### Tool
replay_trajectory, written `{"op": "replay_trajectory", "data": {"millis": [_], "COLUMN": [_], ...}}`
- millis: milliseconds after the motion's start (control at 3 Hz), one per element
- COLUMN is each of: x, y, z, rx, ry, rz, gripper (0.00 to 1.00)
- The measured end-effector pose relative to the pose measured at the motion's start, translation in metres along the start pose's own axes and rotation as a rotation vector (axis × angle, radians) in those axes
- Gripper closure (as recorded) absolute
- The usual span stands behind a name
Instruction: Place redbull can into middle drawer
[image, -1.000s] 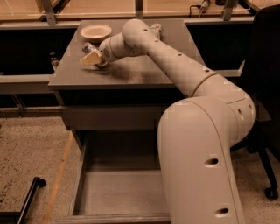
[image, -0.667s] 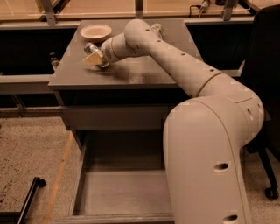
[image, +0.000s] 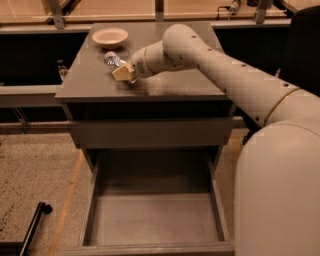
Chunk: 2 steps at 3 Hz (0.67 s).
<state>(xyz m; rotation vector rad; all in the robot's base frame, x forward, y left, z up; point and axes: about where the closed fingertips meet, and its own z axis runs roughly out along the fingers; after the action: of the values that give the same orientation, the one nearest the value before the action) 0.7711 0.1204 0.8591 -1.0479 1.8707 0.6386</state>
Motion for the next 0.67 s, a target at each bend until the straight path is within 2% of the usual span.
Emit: {"op": "replay_trajectory", "data": {"millis": [333,667], "x": [0.033,0.082], "y": [0.025,0.061], "z": [-0.061,-0.124], "rx": [-0.023,-0.053], "ry": [0.018,0.063], "rz": [-0.019,0.014], "gripper": [1.0,1.0]}}
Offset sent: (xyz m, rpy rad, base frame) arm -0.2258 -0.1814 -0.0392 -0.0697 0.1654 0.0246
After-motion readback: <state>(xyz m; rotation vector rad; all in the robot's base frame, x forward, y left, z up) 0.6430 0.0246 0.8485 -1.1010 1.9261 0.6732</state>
